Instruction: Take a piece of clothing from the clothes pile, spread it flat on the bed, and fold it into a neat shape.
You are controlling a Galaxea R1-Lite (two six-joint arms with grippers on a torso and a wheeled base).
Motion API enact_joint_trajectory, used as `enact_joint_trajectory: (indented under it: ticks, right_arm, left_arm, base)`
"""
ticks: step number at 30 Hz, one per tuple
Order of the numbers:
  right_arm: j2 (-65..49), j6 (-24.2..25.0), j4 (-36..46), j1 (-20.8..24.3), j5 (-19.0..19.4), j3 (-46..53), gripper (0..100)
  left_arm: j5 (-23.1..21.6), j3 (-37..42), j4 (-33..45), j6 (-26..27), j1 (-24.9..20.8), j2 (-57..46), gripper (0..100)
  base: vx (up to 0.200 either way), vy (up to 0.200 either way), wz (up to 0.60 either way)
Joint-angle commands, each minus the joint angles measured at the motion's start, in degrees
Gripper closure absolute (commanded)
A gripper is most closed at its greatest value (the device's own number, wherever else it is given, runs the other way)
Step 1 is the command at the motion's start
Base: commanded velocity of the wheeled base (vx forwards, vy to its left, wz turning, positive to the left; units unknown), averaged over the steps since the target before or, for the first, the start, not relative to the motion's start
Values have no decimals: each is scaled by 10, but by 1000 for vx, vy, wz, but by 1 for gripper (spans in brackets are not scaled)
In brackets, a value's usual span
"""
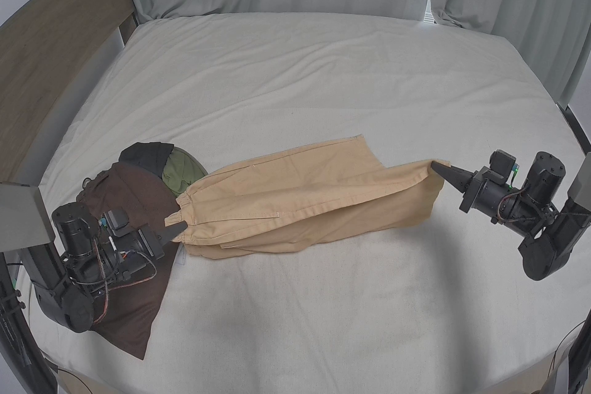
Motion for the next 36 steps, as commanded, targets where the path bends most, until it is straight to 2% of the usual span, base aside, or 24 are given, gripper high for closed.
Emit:
enact_joint_trajectory:
  ticks: [1, 19, 32, 36]
  right_arm:
    - [20, 13, 1, 9, -1, -41, 100]
    - [85, 14, 3, 14, -1, -142, 100]
    - [85, 21, 57, 26, -4, -202, 100]
    - [96, 21, 78, 28, -21, -235, 100]
  left_arm:
    - [0, 0, -1, -4, 0, -2, 100]
    - [1, -4, 0, -6, 4, 15, 100]
    - [8, -5, -1, -5, 4, 28, 100]
    - [13, -10, -1, -5, 4, 35, 100]
  base:
    - [0, 0, 0]
    - [0, 0, 0]
    - [0, 0, 0]
    - [0, 0, 0]
